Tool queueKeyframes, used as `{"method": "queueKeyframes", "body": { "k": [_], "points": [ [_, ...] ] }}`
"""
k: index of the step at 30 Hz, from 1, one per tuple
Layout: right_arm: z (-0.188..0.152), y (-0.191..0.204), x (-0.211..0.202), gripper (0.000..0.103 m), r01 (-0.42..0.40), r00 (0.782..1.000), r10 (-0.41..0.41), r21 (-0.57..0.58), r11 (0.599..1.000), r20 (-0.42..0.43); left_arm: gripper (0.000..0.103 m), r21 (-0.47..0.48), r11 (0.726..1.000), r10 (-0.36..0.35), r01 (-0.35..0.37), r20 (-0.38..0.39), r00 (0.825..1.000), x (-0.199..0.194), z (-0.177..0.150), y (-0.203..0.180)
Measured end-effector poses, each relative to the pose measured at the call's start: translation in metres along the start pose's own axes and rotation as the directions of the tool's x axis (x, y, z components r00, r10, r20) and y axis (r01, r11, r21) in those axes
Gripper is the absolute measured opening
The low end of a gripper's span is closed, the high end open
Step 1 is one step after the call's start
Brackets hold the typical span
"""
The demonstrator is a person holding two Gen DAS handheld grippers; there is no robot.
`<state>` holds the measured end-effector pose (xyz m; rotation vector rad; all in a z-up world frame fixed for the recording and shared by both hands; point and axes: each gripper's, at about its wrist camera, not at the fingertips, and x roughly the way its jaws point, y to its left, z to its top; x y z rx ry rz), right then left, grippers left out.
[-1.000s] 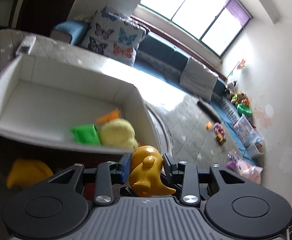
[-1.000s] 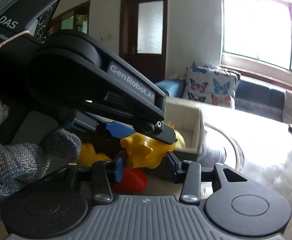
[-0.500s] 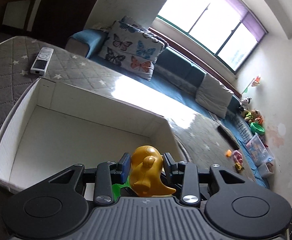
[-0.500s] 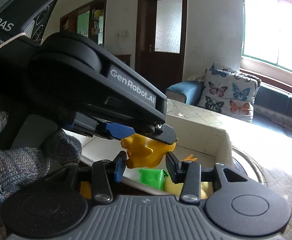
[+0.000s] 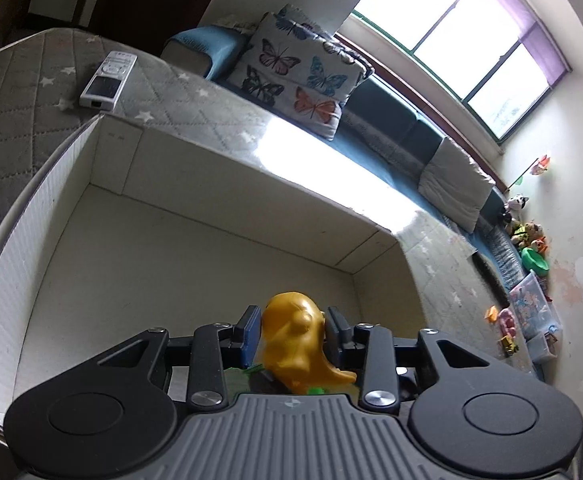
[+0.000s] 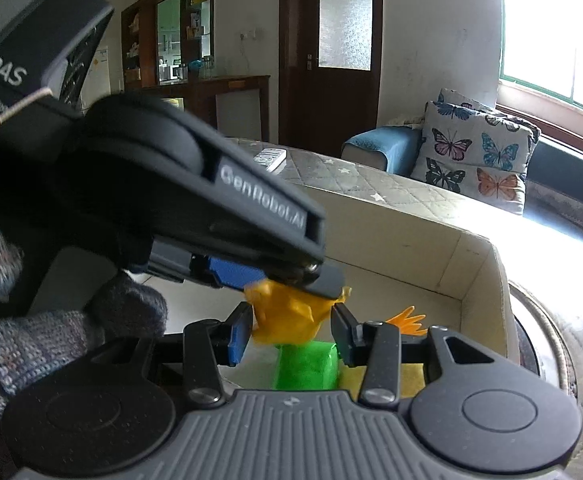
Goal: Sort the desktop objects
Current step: 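Lift the small duck with the right gripper over the box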
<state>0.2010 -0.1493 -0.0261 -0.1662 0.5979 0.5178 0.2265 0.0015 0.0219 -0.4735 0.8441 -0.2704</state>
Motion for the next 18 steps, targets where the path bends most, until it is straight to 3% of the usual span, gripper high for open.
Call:
{"method": "queueKeyframes", "body": {
  "k": [18],
  "points": [
    [-0.004,0.009,-0.049,0.044,0.022,0.998,-0.022,-0.003,1.0,0.059,0.037,-0.01,1.0,0.0,0.001,0.052,0.999,-0.032,-0.006,0.0]
  ]
}}
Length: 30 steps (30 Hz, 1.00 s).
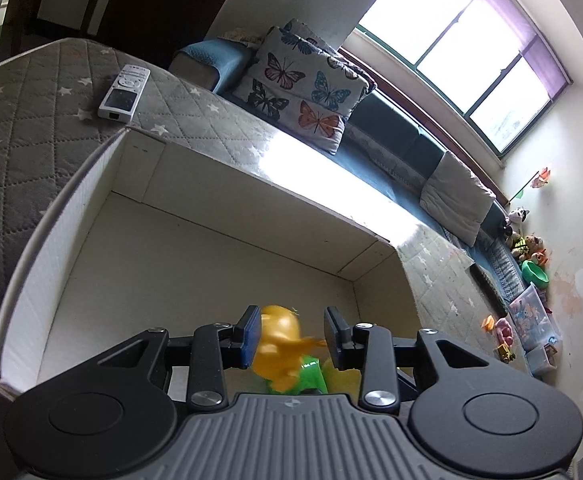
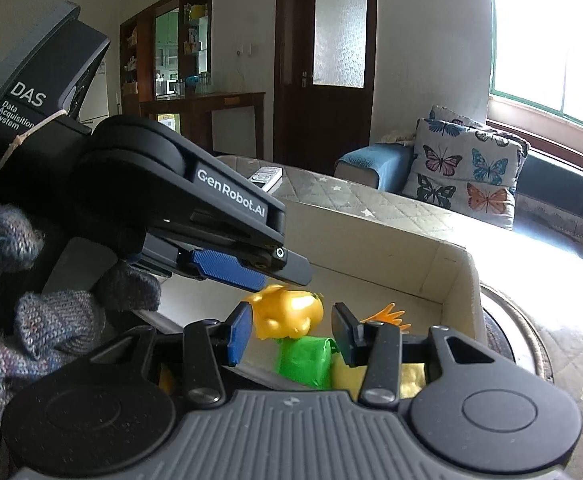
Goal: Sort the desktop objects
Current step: 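Lift the small duck with the right gripper over the box, then open the right gripper to drop the small duck into the box, then move the right tool down to the large yellow rubber duck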
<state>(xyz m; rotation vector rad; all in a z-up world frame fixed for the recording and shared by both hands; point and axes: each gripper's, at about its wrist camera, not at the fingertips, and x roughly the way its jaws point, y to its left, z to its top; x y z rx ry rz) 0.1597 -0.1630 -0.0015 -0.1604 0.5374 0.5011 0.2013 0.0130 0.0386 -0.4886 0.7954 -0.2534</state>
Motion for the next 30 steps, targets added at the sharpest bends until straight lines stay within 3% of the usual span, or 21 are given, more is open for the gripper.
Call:
{"method": "queueKeyframes", "body": {
  "k": [14,17,30],
  "points": [
    [-0.01,0.013,-0.041,0.045,0.003,0.999,-0.004,0.002,1.0,0.04,0.037,0.029,0.999,-0.022,0.02,0.04,0.999,-0.045,-0.023,-0.011],
    [-0.016,0.018,-0.047,0.051,0.002,0.999,-0.002,0.006,1.0,0.037,0.037,0.035,0.999,-0.024,0.023,0.042,0.999,-0.054,-0.031,-0.012],
    [-0.042,0.033,-0.058,0.052,-0.022,1.0,0.022,0.011,1.0,0.001,0.037,0.035,0.999,-0.008,0.005,0.078,0.997,-0.088,-0.061,-0.002]
  ]
}}
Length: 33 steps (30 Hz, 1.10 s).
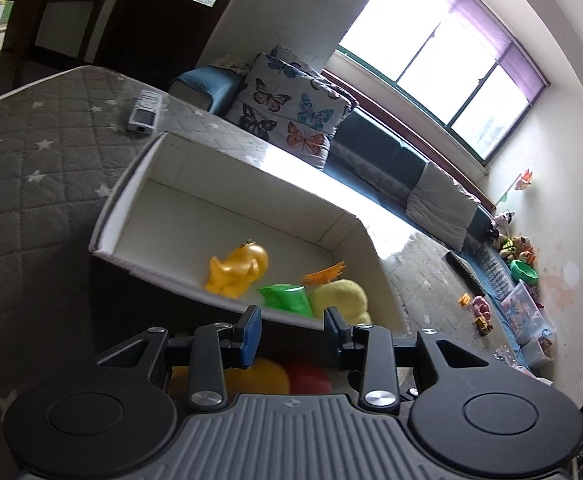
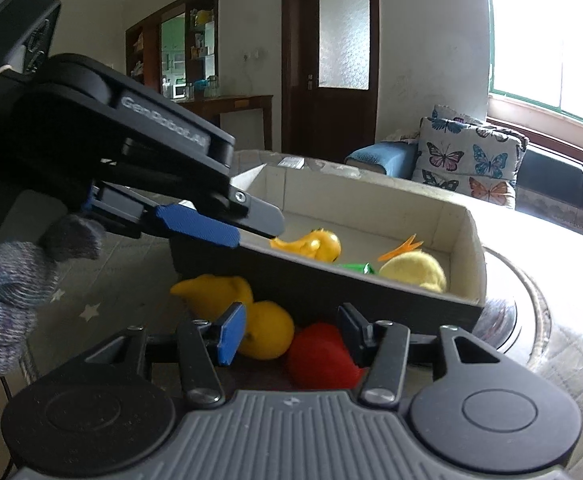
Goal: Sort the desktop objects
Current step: 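Move the right tool down to the large yellow rubber duck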
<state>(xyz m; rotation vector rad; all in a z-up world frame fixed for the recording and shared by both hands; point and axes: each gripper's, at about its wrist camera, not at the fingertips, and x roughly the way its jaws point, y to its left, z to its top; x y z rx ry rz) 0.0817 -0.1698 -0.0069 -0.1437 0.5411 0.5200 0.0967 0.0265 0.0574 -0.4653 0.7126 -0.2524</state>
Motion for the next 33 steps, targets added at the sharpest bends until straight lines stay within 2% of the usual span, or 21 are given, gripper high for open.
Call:
{"method": "queueKeyframes", "body": {
  "k": [11,13,14,23,33],
  "points": [
    [-0.004,0.018,0.016,0.053,-0.042,0.999,0.041,-0.047,0.998,-0.026,0.036,-0.075,0.997,0.033,-0.033,0.0,0.999,-0.009,-0.01,0.029],
    [-0.004,0.021,0.02,0.061,-0.046,0.999,0.045,-0.061,0.997,-0.029,0.036,-0.083,0.996,0.034,-0.034,0.001,0.999,-0.009,-0.009,0.032],
    [-0.004,0.022,0.023,0.062,-0.044,0.999,0.041,-0.072,0.996,-0.031,0.036,-0.086,0.996,0.035,-0.034,0.002,0.999,-0.008,-0.009,0.033],
    [-0.006,0.032,0.042,0.063,-0.034,0.998,0.027,-0.128,0.991,-0.057,0.037,-0.11,0.994,0.028,-0.028,-0.007,1.0,-0.003,-0.011,0.044],
    [-0.009,0.04,0.034,0.064,-0.049,0.997,0.039,-0.149,0.988,-0.07,0.037,-0.139,0.99,0.032,-0.031,0.001,0.999,-0.004,-0.01,0.053]
  ]
}}
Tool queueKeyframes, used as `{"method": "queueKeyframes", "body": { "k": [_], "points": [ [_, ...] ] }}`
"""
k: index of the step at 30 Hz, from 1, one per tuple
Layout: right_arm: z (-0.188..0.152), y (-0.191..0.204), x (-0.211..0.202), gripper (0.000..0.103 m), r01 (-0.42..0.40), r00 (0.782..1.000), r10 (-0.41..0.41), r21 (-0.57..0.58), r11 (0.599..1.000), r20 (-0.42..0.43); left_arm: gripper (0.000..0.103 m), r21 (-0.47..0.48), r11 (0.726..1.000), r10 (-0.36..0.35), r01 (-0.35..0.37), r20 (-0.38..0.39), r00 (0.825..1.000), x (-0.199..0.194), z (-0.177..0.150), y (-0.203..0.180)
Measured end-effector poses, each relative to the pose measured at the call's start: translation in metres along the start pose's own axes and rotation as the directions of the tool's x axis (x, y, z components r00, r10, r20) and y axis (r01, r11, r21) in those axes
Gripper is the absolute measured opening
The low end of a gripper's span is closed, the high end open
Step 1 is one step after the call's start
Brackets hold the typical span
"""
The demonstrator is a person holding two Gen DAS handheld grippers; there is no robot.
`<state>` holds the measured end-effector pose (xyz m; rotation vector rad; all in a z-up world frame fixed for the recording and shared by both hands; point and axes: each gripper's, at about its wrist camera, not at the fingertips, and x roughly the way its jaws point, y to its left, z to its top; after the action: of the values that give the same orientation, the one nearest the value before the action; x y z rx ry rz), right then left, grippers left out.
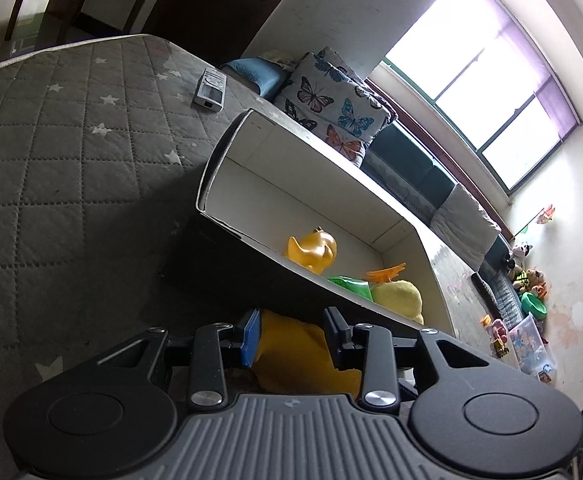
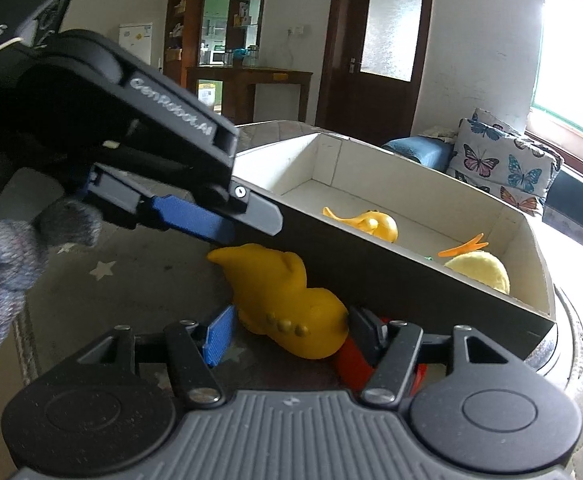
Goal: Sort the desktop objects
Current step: 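Close the right gripper on the large yellow duck's body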
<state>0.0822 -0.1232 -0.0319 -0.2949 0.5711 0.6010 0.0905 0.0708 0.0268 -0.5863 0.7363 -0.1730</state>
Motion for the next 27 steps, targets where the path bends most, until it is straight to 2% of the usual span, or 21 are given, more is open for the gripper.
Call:
{"method": "queueKeyframes", "body": {
  "k": [7,14,18,23,27],
  "points": [
    [-0.005,0.011,-0.01,0.065,-0.024,1.0,0.023,-0.058,0.998,-0.02,0.037,-0.005,1.0,-0.002,0.002,0.0,1.0,-0.001,0.001,0.005],
    [-0.003,0.01,0.001,0.066,-0.018,0.999,0.017,-0.052,0.998,-0.028,0.037,-0.016,1.0,0.01,-0.01,-0.02,1.0,0.005,-0.001,0.01],
    [0.0,0.01,0.005,0.063,-0.014,1.0,0.013,-0.058,0.998,-0.028,0.037,-0.022,1.0,0.018,-0.019,-0.029,0.999,0.011,-0.002,0.012],
    [0.002,0.003,0.004,0.055,-0.011,1.0,0.01,-0.046,0.999,-0.03,0.037,-0.032,0.999,0.013,-0.014,-0.034,0.999,0.015,-0.003,0.015],
    [0.002,0.001,0.001,0.053,-0.01,1.0,0.009,-0.041,0.999,-0.028,0.037,-0.028,1.0,0.01,-0.011,-0.036,0.999,0.015,-0.002,0.015]
  ]
}}
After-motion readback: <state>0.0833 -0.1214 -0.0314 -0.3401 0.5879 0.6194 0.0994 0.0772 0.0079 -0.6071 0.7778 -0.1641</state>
